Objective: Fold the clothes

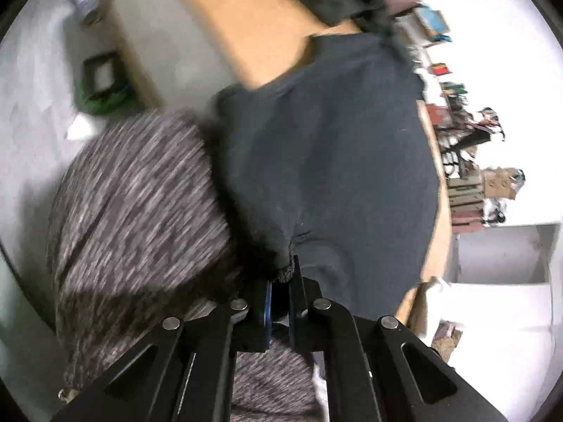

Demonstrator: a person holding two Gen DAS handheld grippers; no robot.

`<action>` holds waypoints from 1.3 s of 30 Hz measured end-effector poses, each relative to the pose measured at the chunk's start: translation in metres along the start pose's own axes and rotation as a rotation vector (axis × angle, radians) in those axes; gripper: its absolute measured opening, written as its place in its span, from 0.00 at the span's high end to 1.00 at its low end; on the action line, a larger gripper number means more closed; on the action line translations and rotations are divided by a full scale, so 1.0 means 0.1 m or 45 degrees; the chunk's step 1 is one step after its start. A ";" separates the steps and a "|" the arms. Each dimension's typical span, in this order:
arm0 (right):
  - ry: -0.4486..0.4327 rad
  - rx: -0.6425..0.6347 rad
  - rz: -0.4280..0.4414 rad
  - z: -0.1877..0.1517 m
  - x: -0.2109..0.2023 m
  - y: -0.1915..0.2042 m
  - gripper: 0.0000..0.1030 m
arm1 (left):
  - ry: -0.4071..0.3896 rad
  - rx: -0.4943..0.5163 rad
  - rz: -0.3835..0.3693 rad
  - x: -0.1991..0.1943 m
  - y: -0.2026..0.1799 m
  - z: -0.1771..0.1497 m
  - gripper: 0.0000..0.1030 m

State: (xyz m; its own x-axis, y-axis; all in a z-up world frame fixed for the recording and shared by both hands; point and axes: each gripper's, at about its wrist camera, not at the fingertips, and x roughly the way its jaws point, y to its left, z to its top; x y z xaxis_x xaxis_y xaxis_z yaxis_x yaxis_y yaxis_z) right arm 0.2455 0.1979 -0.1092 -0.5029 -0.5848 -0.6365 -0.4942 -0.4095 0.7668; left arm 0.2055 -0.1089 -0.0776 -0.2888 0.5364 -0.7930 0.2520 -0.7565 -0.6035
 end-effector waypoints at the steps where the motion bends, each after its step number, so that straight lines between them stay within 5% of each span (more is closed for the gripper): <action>1: 0.006 0.009 0.010 0.02 -0.01 0.01 0.93 | -0.018 0.034 -0.007 -0.03 -0.13 0.06 0.93; 9: -0.276 -0.107 0.120 0.78 -0.57 0.53 0.93 | -0.022 0.249 -0.073 0.39 -1.47 0.93 0.93; 16: -0.457 -0.211 0.037 1.81 -0.70 0.97 0.93 | -0.082 0.353 0.044 0.99 -2.43 1.51 0.93; 27: -0.433 -0.057 -0.042 2.79 -0.29 0.78 0.92 | -0.026 0.312 0.190 1.89 -2.76 2.08 0.93; 30: -0.394 -0.022 -0.084 2.88 -0.17 0.68 0.71 | 0.050 0.216 0.167 2.08 -2.64 2.17 0.93; 31: -0.390 0.009 -0.103 2.89 -0.13 0.65 0.49 | 0.088 0.169 0.142 2.12 -2.59 2.20 0.91; 32: -0.393 0.032 -0.087 2.90 -0.14 0.61 0.48 | 0.102 0.118 0.091 2.10 -2.54 2.23 0.88; 36: -0.453 0.079 0.017 2.81 -0.41 0.57 0.42 | 0.092 -0.032 -0.121 1.83 -2.34 2.30 0.45; 39: -0.561 -0.011 0.039 2.62 -0.73 0.70 0.28 | 0.005 0.016 -0.197 1.39 -2.21 2.27 0.36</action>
State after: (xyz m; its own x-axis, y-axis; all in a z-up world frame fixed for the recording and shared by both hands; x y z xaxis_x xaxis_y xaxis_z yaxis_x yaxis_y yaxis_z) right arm 0.0619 0.3954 -0.0305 -0.7727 -0.2428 -0.5865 -0.4693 -0.4035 0.7854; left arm -0.0998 0.0483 -0.0353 -0.3197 0.6481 -0.6912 0.1933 -0.6695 -0.7172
